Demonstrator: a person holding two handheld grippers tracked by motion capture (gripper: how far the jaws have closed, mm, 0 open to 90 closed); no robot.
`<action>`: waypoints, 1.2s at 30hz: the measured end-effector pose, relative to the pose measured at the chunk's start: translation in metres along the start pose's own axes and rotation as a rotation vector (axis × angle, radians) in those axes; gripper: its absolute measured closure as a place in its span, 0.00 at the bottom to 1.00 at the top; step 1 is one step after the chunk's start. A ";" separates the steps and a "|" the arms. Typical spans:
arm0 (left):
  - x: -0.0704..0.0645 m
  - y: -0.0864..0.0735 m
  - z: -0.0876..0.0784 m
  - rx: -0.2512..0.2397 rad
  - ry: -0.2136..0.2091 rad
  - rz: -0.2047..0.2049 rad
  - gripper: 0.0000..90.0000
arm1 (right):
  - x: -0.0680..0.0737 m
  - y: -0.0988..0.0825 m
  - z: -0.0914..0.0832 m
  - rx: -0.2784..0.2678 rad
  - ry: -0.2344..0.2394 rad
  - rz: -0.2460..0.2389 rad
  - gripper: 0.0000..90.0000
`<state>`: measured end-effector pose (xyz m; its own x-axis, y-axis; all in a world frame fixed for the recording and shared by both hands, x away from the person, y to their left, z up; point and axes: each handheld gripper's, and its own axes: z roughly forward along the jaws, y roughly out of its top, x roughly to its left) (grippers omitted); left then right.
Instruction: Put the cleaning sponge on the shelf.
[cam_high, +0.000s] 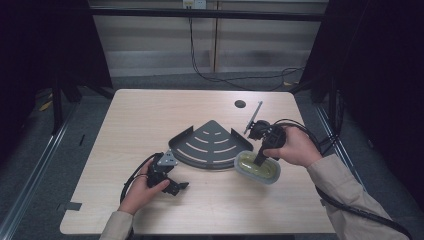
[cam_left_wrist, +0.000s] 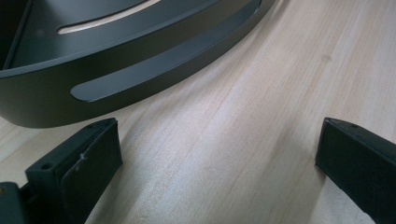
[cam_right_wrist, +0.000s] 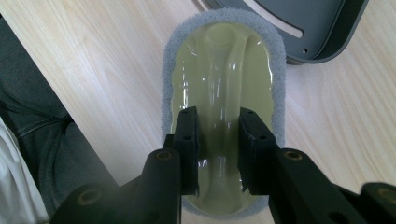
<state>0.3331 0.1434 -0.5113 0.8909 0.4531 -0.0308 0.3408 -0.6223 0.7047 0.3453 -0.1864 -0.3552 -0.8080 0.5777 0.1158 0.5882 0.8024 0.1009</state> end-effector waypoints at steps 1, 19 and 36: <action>0.000 0.000 0.000 0.002 0.002 0.001 0.00 | 0.000 0.001 -0.001 0.004 -0.003 -0.001 0.79; 0.000 0.000 0.000 0.004 -0.001 0.001 0.00 | -0.011 0.020 -0.011 -0.005 -0.022 0.034 0.79; 0.000 0.000 0.000 0.004 -0.002 0.001 0.00 | -0.016 0.038 -0.013 -0.006 -0.057 0.046 0.79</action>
<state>0.3332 0.1436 -0.5110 0.8917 0.4515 -0.0312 0.3412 -0.6255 0.7016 0.3807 -0.1672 -0.3404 -0.7807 0.6216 0.0638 0.6247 0.7740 0.1030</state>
